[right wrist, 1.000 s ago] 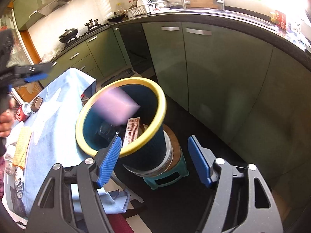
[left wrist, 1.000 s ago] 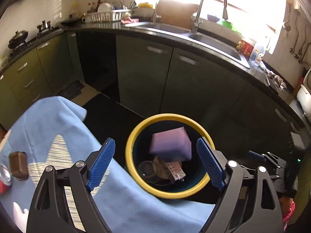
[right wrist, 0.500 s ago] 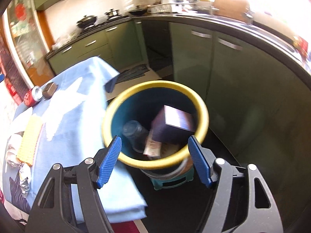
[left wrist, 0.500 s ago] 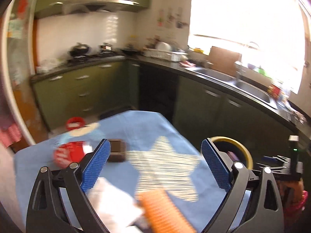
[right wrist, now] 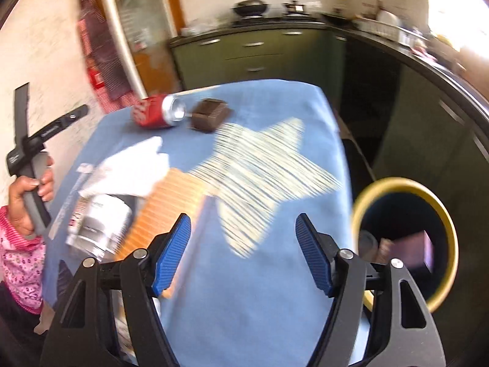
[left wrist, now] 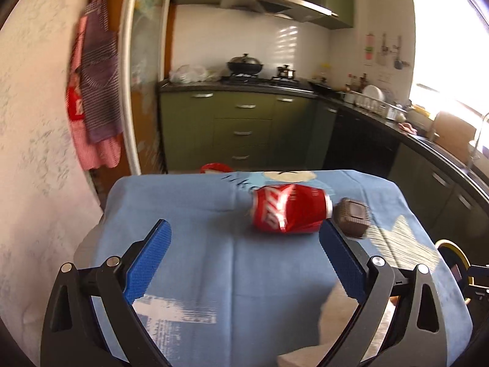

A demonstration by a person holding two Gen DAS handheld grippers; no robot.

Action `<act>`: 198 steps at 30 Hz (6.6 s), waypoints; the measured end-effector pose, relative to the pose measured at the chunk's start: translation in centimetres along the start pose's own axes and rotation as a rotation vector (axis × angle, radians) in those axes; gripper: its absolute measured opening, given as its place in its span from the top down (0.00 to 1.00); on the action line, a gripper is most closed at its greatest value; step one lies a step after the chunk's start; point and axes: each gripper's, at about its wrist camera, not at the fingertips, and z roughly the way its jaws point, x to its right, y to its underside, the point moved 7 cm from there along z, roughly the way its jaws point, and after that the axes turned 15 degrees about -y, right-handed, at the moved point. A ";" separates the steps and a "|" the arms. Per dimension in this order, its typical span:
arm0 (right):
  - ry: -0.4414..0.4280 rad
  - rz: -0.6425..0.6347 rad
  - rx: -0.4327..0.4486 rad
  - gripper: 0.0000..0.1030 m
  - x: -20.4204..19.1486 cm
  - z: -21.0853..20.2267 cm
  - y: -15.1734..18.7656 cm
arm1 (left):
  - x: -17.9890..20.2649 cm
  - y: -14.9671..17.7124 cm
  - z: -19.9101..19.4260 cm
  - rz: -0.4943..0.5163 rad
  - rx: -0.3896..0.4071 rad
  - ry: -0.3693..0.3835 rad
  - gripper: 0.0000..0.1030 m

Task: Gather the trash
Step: 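Reach the right tool to the red Coca-Cola can and grasp it, then carry the Coca-Cola can over the bin and open the right tool, then reach the left tool to the white supplement bottle and grasp it, then carry the supplement bottle over the bin and open the left tool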

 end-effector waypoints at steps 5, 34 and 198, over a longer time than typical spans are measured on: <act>-0.138 -0.180 -0.070 0.35 -4.2 6.1 -7.4 | -4.0 0.0 0.1 -0.087 0.013 -0.039 0.07; -0.008 -0.904 -0.535 0.22 -7.1 27.4 -13.2 | -4.7 0.9 0.9 -0.135 -0.038 -0.067 0.07; 0.160 0.558 0.291 0.23 20.5 -17.9 18.0 | 45.0 8.3 -16.4 0.549 -0.279 0.645 0.31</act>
